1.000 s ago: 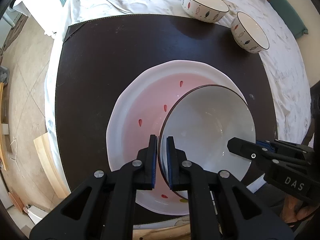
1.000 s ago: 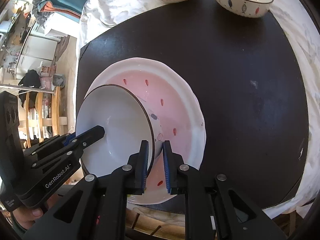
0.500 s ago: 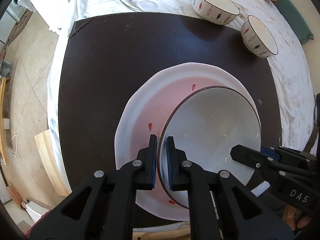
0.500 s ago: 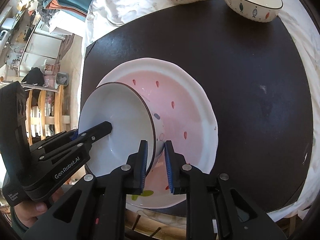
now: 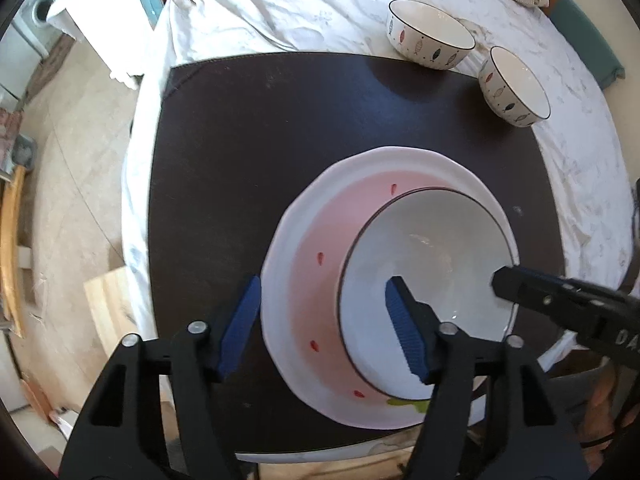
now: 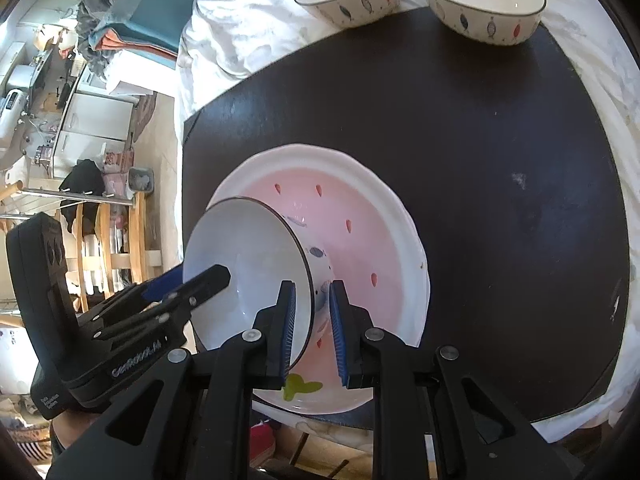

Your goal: Organize plates and bowls

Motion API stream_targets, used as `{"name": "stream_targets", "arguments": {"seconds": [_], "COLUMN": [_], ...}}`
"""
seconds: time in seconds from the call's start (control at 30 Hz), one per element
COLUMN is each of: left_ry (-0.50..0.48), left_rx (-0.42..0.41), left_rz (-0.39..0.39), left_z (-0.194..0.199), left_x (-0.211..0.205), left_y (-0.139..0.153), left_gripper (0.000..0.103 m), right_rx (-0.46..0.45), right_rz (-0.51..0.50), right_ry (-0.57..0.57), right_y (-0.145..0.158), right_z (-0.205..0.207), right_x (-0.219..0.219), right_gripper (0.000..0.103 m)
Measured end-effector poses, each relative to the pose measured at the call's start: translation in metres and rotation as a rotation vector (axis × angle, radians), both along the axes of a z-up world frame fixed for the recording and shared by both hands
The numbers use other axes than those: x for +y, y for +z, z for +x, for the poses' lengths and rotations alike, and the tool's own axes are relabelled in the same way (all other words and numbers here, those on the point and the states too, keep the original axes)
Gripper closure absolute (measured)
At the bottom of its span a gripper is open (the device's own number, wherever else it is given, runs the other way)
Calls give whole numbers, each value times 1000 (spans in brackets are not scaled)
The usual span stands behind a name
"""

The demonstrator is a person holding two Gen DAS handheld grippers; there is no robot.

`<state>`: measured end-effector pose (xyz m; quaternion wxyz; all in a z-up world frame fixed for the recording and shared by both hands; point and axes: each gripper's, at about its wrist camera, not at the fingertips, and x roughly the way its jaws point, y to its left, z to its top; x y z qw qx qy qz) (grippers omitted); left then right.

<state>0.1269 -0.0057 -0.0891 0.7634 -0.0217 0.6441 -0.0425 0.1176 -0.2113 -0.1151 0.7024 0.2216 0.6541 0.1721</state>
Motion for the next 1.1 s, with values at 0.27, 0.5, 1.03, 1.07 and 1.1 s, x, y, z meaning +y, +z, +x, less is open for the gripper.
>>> {"name": "stream_targets", "arguments": {"seconds": [0.27,0.5,1.03,1.07,1.1], "left_ry": [4,-9,76,79,83], "left_rx": [-75,-147,-165,-164,-165], "left_rz": [14,8,19,13,4], "left_z": [-6,-9,60,66,73], "left_x": [3,1,-2,-4,-6], "left_y": [14,34,64,65,66], "left_gripper": [40,40,40,40,40], "right_rx": [-56,-83,-143,-145,-152], "right_rz": [-6,16,115,118,118], "right_ry": [-7,-20,-221,-223,-225], "right_y": [11,20,50,50,51], "right_z": [-2,0,37,44,52], "right_x": [-2,-6,-83,-85,-89], "right_gripper": [28,28,28,28,28]}}
